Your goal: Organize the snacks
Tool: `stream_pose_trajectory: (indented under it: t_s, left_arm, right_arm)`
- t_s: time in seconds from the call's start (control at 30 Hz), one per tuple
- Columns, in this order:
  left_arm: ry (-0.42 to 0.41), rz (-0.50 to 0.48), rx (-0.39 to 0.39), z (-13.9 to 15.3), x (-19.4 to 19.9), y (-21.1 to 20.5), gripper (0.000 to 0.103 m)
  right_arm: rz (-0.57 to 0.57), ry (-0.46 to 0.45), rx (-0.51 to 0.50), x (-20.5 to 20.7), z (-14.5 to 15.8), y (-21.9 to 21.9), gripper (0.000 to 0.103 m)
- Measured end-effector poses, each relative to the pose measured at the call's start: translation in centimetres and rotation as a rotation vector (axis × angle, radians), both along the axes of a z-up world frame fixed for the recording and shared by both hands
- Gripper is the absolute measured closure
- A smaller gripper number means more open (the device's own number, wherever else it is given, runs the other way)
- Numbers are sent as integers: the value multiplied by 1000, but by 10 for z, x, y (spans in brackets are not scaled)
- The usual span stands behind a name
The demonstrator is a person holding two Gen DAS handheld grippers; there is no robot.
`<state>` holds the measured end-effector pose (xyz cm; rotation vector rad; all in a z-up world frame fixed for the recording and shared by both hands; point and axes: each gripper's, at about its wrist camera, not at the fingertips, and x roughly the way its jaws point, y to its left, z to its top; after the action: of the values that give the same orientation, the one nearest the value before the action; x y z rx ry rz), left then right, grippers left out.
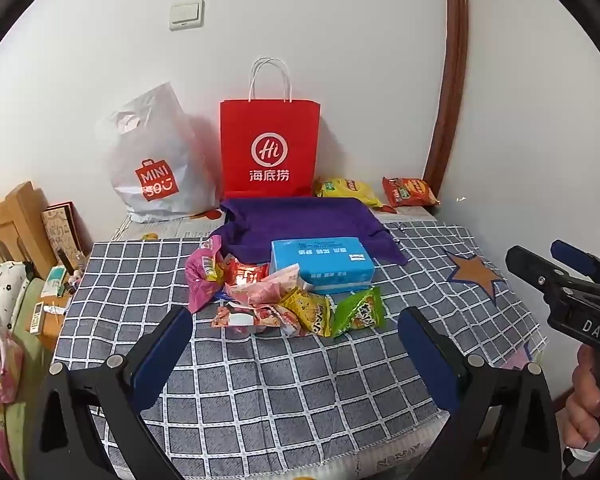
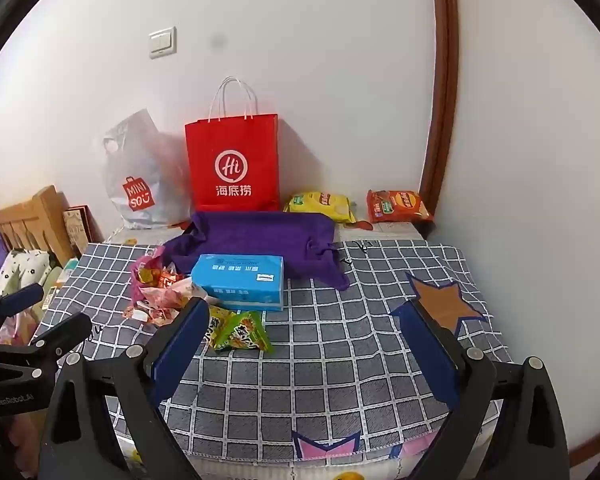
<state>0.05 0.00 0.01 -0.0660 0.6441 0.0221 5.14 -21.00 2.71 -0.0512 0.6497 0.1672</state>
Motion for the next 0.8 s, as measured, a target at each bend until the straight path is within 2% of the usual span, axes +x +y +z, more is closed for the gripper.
stream_pose_trajectory:
  t_s: [0.13, 0.37, 0.8]
  left_arm:
    - [10, 6, 10, 0, 7, -2, 0]
    - [-24, 4, -33, 8, -4, 1, 0]
    - [-31, 0, -22, 11, -4, -3, 0]
  right_arm:
    - [0, 0, 12, -2, -2, -1, 8]
    - [10, 17, -1, 0, 5, -1, 8]
    - [8, 15, 6, -7, 6, 5, 8]
